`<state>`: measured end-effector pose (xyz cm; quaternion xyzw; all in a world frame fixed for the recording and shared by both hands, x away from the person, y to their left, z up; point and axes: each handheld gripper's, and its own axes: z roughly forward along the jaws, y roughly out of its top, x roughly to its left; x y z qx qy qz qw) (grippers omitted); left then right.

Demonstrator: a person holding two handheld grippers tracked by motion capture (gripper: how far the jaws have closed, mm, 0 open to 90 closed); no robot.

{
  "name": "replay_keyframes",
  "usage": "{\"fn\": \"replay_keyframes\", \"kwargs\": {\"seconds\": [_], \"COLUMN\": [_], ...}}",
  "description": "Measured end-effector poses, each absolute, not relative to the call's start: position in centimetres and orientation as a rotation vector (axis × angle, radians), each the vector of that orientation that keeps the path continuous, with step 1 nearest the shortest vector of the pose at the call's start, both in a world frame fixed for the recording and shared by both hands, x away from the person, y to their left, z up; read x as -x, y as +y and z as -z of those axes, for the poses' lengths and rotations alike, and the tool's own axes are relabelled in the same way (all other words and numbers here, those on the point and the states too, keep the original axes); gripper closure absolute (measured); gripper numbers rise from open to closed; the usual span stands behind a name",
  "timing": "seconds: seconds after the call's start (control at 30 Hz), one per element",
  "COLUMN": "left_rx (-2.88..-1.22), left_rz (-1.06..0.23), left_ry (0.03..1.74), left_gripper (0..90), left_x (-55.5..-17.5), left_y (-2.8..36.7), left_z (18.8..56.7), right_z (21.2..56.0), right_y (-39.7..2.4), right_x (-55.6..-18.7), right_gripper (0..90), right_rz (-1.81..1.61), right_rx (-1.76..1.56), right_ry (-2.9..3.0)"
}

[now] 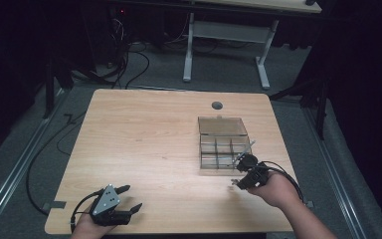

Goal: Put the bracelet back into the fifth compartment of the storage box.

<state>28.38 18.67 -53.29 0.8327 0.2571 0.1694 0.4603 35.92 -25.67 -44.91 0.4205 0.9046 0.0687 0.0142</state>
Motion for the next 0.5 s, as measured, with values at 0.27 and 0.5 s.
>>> {"fn": "replay_keyframes", "kwargs": {"seconds": [0.27, 0.5], "left_rx": [-2.050, -2.048], "left_rz": [-0.418, -0.417], "left_ry": [0.632, 0.633], "left_gripper": [26.4, 26.4], "left_x": [-28.38, -28.38], "left_y": [18.67, 18.67], "left_z": [53.28, 53.29], "right_z": [44.69, 44.01], "right_y": [-26.05, -26.02], "right_x": [-36.03, -36.36], "right_gripper": [77.5, 77.5], "right_rz": [-0.206, -0.215], "right_rx": [-1.313, -1.333], "right_ry": [2.813, 2.802]}}
